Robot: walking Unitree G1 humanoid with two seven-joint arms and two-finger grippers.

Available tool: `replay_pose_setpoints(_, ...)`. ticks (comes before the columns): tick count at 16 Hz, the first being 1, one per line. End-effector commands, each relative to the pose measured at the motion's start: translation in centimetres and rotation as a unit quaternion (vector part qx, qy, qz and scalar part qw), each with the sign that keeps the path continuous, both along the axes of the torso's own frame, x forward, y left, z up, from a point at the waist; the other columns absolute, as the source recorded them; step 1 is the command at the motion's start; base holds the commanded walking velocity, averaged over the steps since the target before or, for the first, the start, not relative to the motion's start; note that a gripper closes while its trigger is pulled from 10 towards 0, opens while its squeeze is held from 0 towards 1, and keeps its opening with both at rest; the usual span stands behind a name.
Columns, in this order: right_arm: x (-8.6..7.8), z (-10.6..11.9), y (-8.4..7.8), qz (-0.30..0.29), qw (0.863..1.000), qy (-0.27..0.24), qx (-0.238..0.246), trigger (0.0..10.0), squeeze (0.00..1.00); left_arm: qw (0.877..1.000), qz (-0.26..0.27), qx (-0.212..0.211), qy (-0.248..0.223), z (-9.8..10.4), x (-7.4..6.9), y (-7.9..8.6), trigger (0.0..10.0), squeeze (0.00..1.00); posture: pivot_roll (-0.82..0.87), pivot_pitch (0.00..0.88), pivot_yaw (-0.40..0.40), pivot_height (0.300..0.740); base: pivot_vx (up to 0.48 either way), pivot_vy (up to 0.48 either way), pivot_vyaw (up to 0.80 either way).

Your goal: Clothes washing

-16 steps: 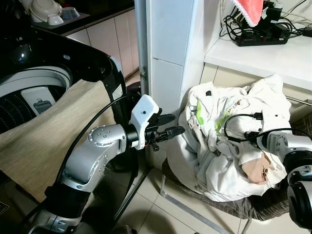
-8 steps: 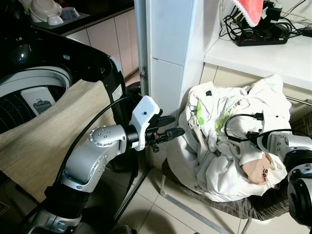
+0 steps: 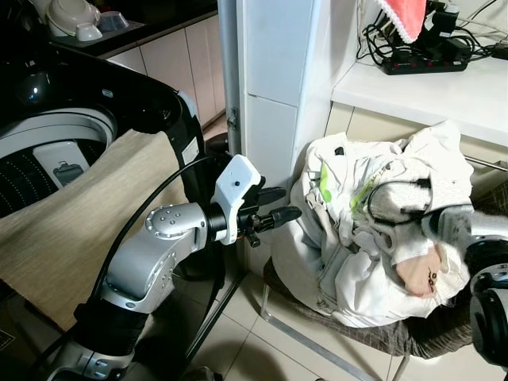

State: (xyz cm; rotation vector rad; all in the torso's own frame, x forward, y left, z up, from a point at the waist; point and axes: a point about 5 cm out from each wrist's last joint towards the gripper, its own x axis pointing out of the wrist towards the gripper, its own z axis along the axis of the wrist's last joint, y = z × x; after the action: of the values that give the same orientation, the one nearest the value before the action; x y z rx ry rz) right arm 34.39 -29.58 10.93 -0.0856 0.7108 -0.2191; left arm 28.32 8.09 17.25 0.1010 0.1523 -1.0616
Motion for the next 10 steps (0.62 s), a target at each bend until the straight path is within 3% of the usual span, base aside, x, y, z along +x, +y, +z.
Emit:
replay_pose_setpoints(1, 1.0, 2.2, -0.2, 0.008, 0.999, -0.036, -0.019, 0.0, 0.0, 1.0, 0.012, 0.002, -0.014, 0.5, 0.4, 0.2, 10.0, 0.0, -0.11, 0.0, 0.044, 0.74, 0.0, 0.0, 0.0)
replay_pose_setpoints(4, 1.7, 6.1, -0.1, 0.044, 0.992, -0.101, -0.058, 0.0, 0.0, 0.999, 0.043, -0.011, -0.029, 0.9, 1.1, 0.4, 10.0, 0.0, -0.11, 0.0, 0.042, 0.74, 0.0, 0.0, 0.0)
replay_pose_setpoints(6, 1.6, 9.9, 0.8, 0.092, 0.98, -0.164, -0.068, 0.0, 0.0, 0.996, 0.072, -0.033, -0.042, 1.5, 1.8, 0.7, 10.0, 0.0, -0.12, 0.0, 0.045, 0.74, 0.0, 0.0, 0.0)
replay_pose_setpoints(7, 1.6, 10.3, 1.1, 0.099, 0.978, -0.172, -0.065, 0.0, 0.0, 0.996, 0.075, -0.035, -0.045, 1.6, 1.8, 0.7, 10.0, 0.0, -0.12, 0.0, 0.045, 0.74, 0.0, 0.0, 0.0)
replay_pose_setpoints(10, 0.4, 16.0, 3.8, 0.186, 0.946, -0.267, 0.009, 0.1, 0.0, 0.987, 0.11, -0.085, -0.078, 3.4, 2.8, 0.5, 10.0, 0.0, -0.13, 0.0, 0.049, 0.74, 0.0, 0.0, 0.0)
